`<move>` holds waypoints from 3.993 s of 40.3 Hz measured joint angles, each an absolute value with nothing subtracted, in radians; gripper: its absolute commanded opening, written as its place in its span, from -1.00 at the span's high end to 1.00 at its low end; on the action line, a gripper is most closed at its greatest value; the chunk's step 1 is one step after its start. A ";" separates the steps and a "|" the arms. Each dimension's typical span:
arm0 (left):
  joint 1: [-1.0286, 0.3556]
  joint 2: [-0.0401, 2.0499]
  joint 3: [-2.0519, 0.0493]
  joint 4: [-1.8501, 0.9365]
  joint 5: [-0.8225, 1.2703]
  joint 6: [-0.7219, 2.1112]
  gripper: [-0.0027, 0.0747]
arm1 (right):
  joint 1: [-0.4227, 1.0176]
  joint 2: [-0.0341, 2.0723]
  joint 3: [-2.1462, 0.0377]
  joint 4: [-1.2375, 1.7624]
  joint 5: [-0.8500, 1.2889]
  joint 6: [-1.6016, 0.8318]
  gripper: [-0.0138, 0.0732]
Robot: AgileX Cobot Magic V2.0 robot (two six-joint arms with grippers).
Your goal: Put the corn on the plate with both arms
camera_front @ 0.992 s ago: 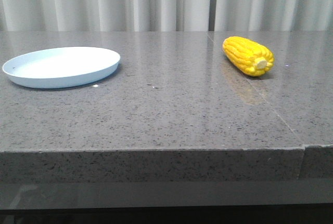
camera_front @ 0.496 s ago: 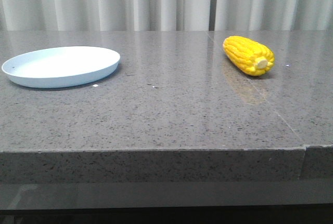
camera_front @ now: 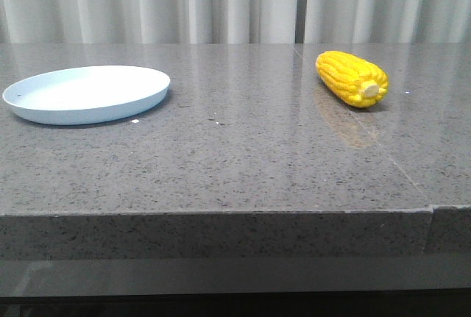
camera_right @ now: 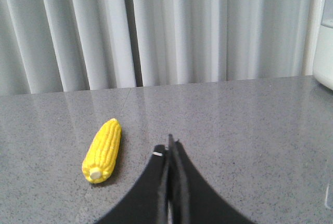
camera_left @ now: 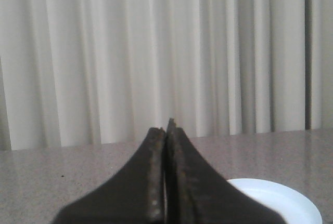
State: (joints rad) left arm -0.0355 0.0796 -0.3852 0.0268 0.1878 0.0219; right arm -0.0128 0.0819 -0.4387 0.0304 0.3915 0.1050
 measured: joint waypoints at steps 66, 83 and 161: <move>-0.036 0.764 -0.743 -0.038 0.492 0.022 -0.58 | -0.013 0.386 -0.589 0.030 0.428 0.105 -0.63; -0.105 1.357 -1.121 -0.055 0.766 0.065 -0.58 | -0.013 0.386 -0.589 0.030 0.428 0.105 -0.63; -0.278 1.905 -1.637 -0.490 0.900 0.120 0.98 | -0.013 0.386 -0.589 0.030 0.428 0.105 -0.63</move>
